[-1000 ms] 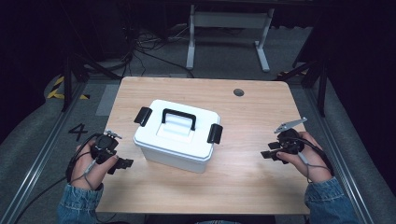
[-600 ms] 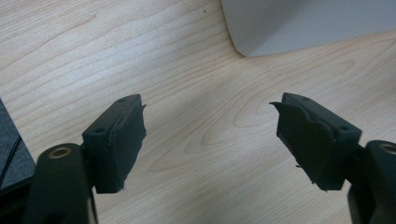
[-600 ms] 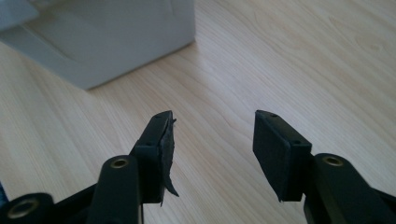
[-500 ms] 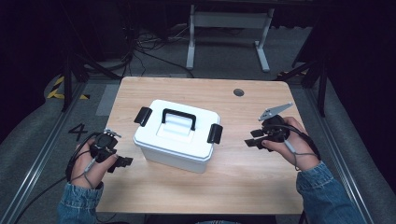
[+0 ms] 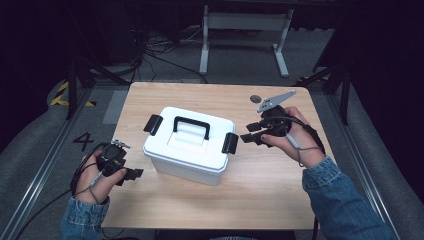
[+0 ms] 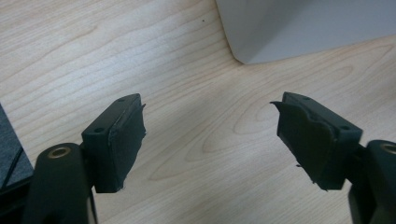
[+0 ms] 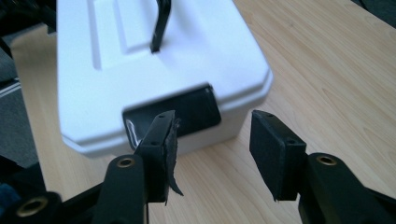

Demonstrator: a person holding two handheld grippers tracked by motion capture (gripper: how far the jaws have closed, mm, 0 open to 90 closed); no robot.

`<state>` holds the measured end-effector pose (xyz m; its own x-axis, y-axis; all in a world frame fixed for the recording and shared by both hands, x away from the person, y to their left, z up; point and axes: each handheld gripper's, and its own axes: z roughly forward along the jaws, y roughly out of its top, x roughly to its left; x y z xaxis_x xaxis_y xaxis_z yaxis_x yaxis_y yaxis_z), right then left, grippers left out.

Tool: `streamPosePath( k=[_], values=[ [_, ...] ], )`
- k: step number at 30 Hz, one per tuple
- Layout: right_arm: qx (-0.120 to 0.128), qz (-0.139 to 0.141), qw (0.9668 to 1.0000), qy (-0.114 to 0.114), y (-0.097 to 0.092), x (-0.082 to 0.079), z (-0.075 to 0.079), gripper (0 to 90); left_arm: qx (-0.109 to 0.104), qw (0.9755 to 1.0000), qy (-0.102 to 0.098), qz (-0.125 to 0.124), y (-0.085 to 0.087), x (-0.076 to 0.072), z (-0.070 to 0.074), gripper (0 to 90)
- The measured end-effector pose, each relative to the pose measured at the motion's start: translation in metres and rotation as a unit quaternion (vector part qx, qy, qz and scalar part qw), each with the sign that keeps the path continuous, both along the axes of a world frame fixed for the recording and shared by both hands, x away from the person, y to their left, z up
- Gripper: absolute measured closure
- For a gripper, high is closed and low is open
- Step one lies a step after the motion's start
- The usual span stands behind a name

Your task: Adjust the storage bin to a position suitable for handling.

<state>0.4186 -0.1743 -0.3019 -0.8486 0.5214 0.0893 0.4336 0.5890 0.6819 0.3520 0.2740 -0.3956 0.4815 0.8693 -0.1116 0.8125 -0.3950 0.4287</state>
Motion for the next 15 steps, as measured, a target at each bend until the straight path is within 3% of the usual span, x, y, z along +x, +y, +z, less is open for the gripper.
streamPosePath(
  k=[7,15],
  values=[
    [0.029,0.024,0.9993,0.001,0.03,0.007,0.008,53.3,-0.006,0.9999,-0.008,-0.001,0.0,0.0,0.0,27.8],
    [0.036,0.041,0.9985,0.0,0.057,0.015,-0.001,51.3,-0.004,1.0,-0.004,-0.006,-0.002,0.001,-0.001,28.0]
  ],
)
